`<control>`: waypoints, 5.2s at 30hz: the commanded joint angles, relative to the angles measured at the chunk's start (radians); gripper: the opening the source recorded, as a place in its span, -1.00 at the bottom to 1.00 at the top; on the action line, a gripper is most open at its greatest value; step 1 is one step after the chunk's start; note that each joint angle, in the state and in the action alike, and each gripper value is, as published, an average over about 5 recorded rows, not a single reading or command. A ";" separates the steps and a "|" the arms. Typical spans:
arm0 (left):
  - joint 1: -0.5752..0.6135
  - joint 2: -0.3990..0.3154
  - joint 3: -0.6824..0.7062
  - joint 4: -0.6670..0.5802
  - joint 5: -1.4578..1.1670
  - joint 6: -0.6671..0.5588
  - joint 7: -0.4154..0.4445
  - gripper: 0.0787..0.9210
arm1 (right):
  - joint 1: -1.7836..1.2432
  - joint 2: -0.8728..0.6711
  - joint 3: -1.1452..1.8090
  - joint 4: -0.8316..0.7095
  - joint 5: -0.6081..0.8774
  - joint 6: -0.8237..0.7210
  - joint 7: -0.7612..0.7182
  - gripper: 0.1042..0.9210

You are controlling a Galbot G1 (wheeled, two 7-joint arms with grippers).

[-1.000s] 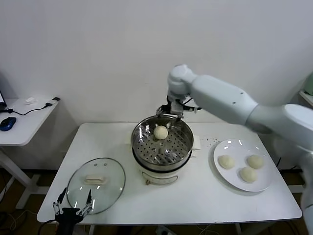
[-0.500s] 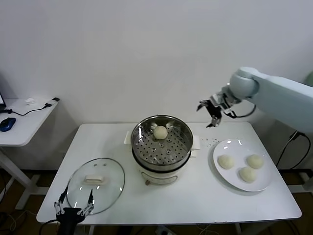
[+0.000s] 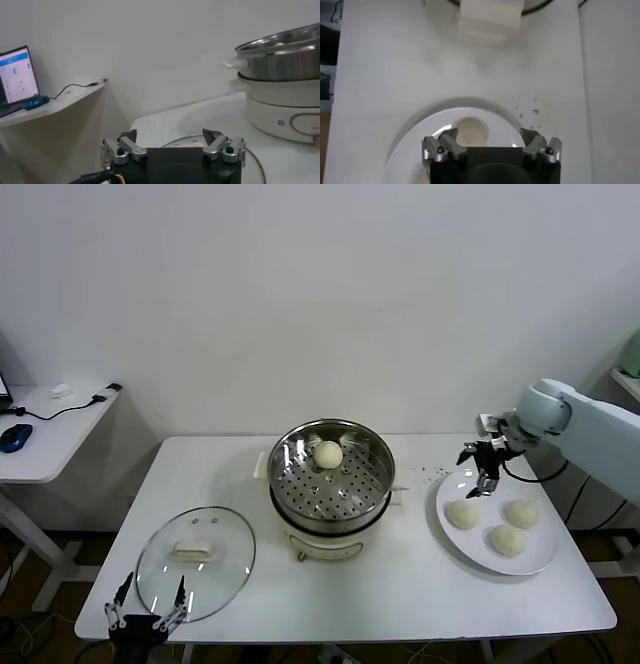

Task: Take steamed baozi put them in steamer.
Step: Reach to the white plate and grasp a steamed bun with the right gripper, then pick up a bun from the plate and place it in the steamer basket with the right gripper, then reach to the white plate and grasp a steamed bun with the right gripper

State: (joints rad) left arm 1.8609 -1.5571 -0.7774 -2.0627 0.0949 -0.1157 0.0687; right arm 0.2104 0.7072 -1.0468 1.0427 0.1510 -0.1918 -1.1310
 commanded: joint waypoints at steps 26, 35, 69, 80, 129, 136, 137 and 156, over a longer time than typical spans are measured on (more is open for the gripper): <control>-0.001 -0.010 -0.007 0.024 0.009 0.003 0.000 0.77 | -0.173 0.196 0.164 -0.309 -0.153 0.080 -0.027 0.54; 0.004 -0.011 -0.002 0.025 0.011 0.001 -0.001 0.77 | -0.154 0.191 0.161 -0.308 -0.140 0.088 -0.044 0.19; -0.002 -0.021 0.026 0.002 0.005 0.006 -0.001 0.77 | 0.652 0.531 -0.527 -0.047 0.767 -0.091 0.040 0.08; 0.007 -0.011 0.027 0.000 -0.010 0.008 0.000 0.77 | 0.507 0.671 -0.546 -0.045 0.787 -0.144 0.137 0.09; -0.001 -0.005 0.029 0.033 -0.008 0.003 -0.004 0.77 | 0.665 0.353 -0.608 0.159 0.747 -0.095 0.085 0.76; 0.002 -0.004 0.035 0.027 0.003 0.002 -0.004 0.77 | 0.706 0.073 -0.647 0.258 0.511 -0.049 0.016 0.76; 0.001 -0.006 0.037 0.025 0.008 0.003 -0.004 0.77 | 0.689 0.029 -0.634 0.267 0.465 -0.043 0.013 0.76; 0.010 -0.027 0.047 -0.029 0.056 -0.004 0.018 0.77 | -0.163 -0.305 0.091 0.147 -0.124 0.101 -0.023 0.76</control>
State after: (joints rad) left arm 1.8691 -1.5808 -0.7348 -2.0766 0.1369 -0.1105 0.0771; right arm 0.3728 0.5326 -1.2372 1.2173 0.2502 -0.1409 -1.1359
